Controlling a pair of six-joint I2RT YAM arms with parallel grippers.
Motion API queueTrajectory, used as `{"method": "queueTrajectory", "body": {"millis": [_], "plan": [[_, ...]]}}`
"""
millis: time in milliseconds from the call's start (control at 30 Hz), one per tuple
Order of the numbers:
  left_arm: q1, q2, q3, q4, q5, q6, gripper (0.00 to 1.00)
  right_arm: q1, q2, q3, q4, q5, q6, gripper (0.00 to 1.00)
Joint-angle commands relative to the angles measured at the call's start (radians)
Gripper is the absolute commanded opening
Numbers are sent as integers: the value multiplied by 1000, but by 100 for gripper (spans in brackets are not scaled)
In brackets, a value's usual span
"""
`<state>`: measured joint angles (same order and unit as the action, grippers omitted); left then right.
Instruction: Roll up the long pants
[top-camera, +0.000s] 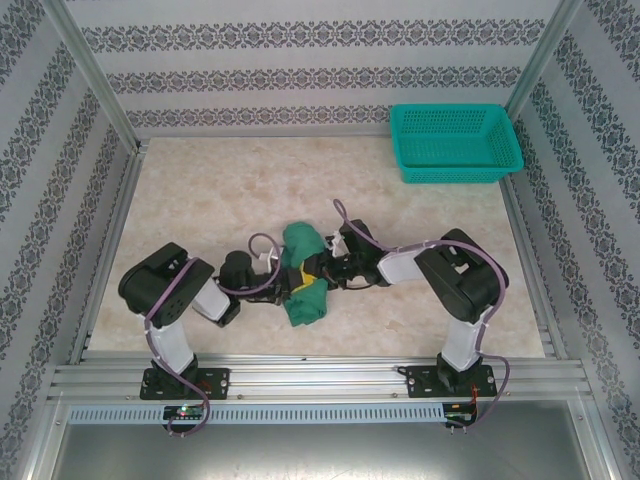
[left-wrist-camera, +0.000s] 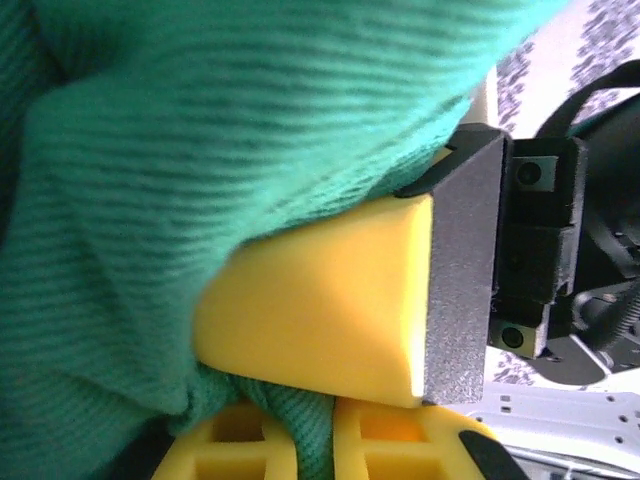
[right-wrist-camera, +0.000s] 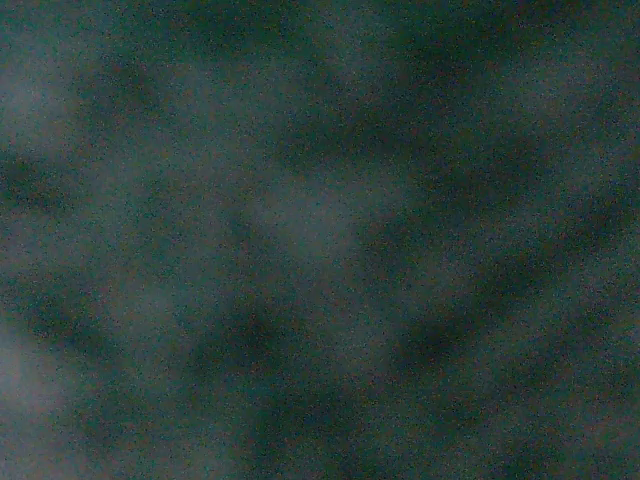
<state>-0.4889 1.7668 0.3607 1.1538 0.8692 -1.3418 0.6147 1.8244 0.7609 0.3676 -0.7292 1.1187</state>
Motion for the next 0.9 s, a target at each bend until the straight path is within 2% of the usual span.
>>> {"method": "queueTrajectory", "body": {"millis": [0, 67, 133, 200, 367, 533, 633, 867], "plan": [[-6, -194, 217, -684, -92, 401, 10, -1, -69, -7, -318, 133, -135, 0], [-14, -306, 347, -1020, -197, 587, 10, -23, -117, 30, -433, 172, -192, 0], [-10, -395, 430, -1157, -262, 654, 14, -50, -140, 67, -509, 185, -231, 0], [-8, -466, 489, -1229, -325, 668, 33, -80, -146, 106, -558, 187, -254, 0], [-4, -534, 523, -1246, -394, 676, 49, -116, -127, 253, -704, 213, -316, 0], [-4, -517, 531, -1315, -453, 723, 44, -139, -114, 386, -808, 243, -359, 0], [-4, -492, 506, -1292, -467, 739, 38, -180, -111, 517, -896, 269, -398, 0], [-4, -378, 523, -1281, -461, 785, 27, -317, 26, 1002, -1101, 305, -460, 0]]}}
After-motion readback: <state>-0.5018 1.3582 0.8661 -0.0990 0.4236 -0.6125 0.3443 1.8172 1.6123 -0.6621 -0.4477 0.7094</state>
